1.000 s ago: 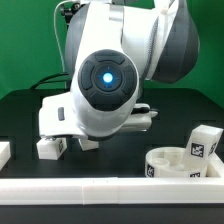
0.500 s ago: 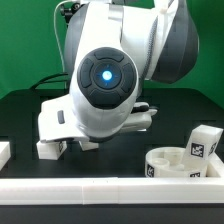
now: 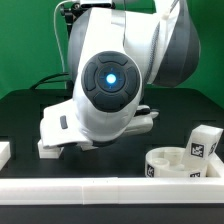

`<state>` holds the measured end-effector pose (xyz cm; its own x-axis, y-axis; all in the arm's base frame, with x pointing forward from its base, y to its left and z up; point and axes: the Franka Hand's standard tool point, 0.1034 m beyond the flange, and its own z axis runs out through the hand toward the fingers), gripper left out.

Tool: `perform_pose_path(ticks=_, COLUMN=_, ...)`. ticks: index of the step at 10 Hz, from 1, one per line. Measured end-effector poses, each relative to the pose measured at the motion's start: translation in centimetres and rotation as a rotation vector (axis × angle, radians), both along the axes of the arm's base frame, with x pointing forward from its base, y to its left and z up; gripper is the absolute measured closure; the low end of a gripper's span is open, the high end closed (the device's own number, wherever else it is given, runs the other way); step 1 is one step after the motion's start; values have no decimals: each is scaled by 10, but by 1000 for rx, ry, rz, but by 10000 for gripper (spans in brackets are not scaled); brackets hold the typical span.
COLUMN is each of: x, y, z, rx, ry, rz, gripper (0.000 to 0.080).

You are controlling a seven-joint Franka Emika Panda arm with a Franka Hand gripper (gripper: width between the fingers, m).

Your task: Assemble stool

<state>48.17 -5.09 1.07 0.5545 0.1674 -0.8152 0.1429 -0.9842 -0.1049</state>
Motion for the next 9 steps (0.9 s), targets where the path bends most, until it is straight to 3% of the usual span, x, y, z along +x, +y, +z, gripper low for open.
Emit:
perform_pose_path(ticks=3, x=-12, y=-3, z=-8, rx=-1, ry=-1, rz=-4, gripper=150)
perform_pose_path(ticks=6, x=-11, y=-3, z=-8, rx=-5, ry=-5, rz=-7, gripper=176)
perform_pose_path(ticks=7, x=-9, y=-2, z=-8, rx=-5, ry=-8, rz=-6, gripper=361)
perform_pose_path(ticks=8, x=-9, y=-2, z=-8, rx=-4, ry=-9, rz=-5, gripper=361)
perform_pose_path(ticks=9, x=-9, y=-3, z=-8, rx=-4, ry=-9, rz=-6, gripper=471)
